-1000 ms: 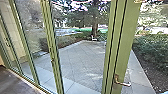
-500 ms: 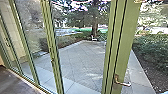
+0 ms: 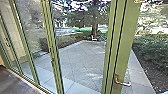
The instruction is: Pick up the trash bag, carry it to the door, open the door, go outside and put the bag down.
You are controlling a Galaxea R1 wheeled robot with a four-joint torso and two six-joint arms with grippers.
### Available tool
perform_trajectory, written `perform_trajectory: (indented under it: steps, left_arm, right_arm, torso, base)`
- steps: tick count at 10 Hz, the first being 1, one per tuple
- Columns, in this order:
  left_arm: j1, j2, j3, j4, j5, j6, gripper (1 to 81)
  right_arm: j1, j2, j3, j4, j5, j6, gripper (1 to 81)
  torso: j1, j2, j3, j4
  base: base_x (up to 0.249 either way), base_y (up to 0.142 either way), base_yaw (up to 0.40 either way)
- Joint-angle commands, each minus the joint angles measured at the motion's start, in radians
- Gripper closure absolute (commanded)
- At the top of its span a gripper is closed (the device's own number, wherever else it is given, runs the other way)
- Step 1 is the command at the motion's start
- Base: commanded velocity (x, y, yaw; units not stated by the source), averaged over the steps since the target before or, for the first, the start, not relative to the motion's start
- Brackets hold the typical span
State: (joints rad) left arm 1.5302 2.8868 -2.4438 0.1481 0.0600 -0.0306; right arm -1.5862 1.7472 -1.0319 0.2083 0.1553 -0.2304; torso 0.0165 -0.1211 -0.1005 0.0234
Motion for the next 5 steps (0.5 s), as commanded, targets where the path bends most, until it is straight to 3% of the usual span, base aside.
perform_trajectory:
  steps: [1, 3, 5]
  left_arm:
    - [-0.045, -0.004, 0.009, -0.001, 0.058, 0.003, 81.1]
    - [-0.046, 0.000, 0.009, 0.001, 0.058, 0.003, 81.1]
    - [-0.044, 0.002, 0.009, -0.001, 0.058, 0.003, 81.1]
  right_arm:
    - [0.099, -0.121, 0.098, 0.039, -0.066, 0.000, 1.0]
    - [0.174, -0.171, 0.130, 0.092, -0.105, 0.002, 1.0]
    - [0.286, -0.200, 0.139, 0.154, -0.198, 0.003, 1.0]
  torso:
    - [0.000, 0.000, 0.000, 0.000]
    - [0.000, 0.000, 0.000, 0.000]
    - [0.000, 0.000, 0.000, 0.000]
  base:
    - [0.000, 0.000, 0.000]
    - [0.000, 0.000, 0.000]
    - [0.000, 0.000, 0.000]
